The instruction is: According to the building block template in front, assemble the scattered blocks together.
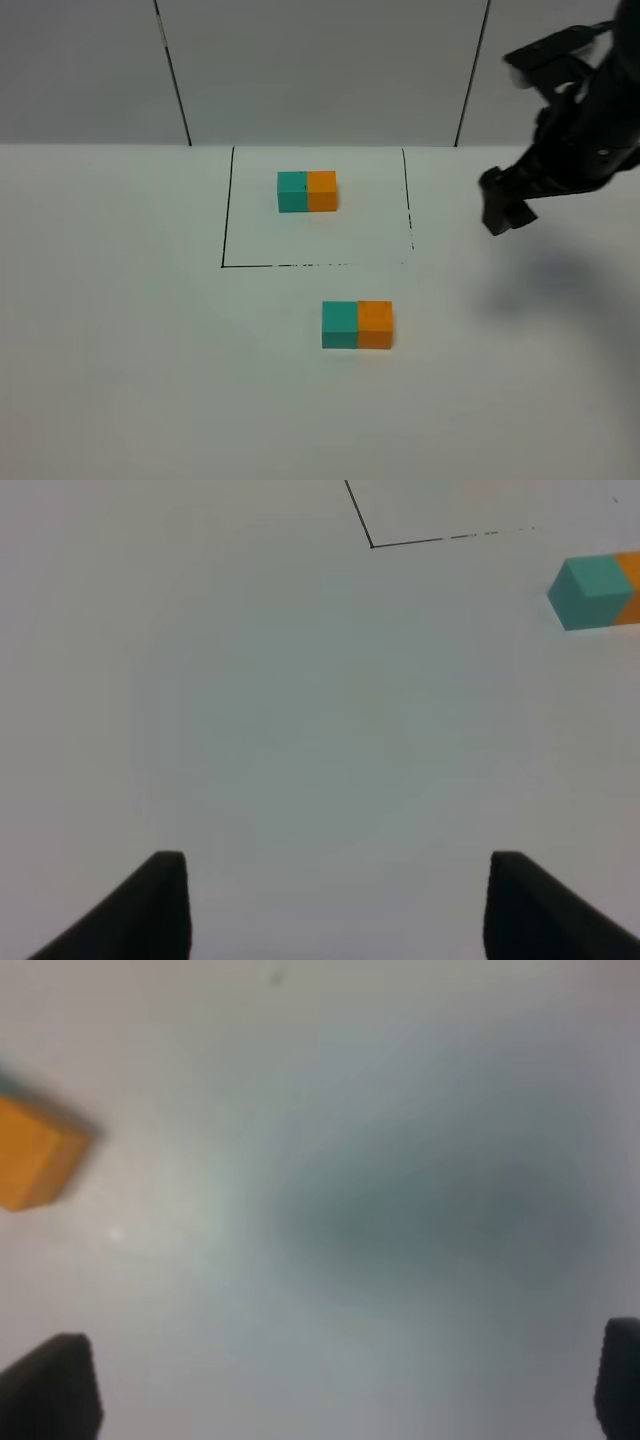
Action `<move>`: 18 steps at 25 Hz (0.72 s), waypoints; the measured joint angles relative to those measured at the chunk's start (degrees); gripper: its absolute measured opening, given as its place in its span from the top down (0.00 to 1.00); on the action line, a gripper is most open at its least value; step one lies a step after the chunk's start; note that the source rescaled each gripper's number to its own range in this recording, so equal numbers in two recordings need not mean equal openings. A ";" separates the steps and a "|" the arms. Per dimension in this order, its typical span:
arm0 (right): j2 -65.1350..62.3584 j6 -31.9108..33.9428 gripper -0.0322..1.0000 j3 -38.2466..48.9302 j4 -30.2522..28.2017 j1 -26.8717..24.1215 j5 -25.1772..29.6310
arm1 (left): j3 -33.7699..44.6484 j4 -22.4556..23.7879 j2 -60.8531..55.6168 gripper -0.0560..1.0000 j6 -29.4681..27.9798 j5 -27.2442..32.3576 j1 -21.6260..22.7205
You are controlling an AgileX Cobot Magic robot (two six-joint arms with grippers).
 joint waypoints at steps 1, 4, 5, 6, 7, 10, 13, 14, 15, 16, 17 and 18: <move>-2.38 2.17 0.00 2.77 -0.61 -1.59 -0.58 | 0.00 0.00 0.00 0.63 0.00 0.00 0.00; -9.23 6.82 0.00 10.78 -2.22 -5.57 -1.29 | 0.00 0.00 0.00 0.63 0.00 0.00 0.00; -11.74 8.27 0.00 13.56 -2.30 -6.78 -1.36 | 0.00 0.00 0.00 0.63 0.00 0.00 0.00; -13.88 9.32 0.00 15.79 -2.30 -7.70 -1.36 | 0.00 0.00 0.00 0.63 0.00 0.00 0.00; -16.52 10.43 0.00 18.34 -2.30 -8.73 -1.42 | 0.00 0.00 0.00 0.63 0.00 0.00 0.00; -24.51 13.16 0.00 24.74 -2.30 -11.34 -1.48 | 0.00 0.00 0.00 0.63 0.00 0.00 0.00; -32.32 14.95 0.00 31.25 -2.30 -12.75 -1.38 | 0.00 0.00 0.00 0.63 -0.05 0.00 0.00; -34.87 15.19 0.00 33.13 -2.30 -12.96 -1.38 | 0.00 0.00 0.00 0.63 -0.05 0.00 0.00; -37.43 15.63 0.00 34.88 -2.30 -13.01 -1.32 | 0.00 0.00 0.00 0.63 -0.05 0.00 0.00; -39.96 15.99 0.00 36.14 -2.30 -13.01 -1.32 | 0.00 0.00 0.00 0.63 -0.05 0.00 0.00; -42.10 16.59 0.00 37.32 -2.30 -13.01 -1.32 | 0.00 0.00 0.00 0.63 -0.05 0.00 0.00; -44.66 17.22 0.00 38.70 -2.30 -13.01 -1.32 | 0.00 0.00 0.00 0.63 -0.05 0.00 0.00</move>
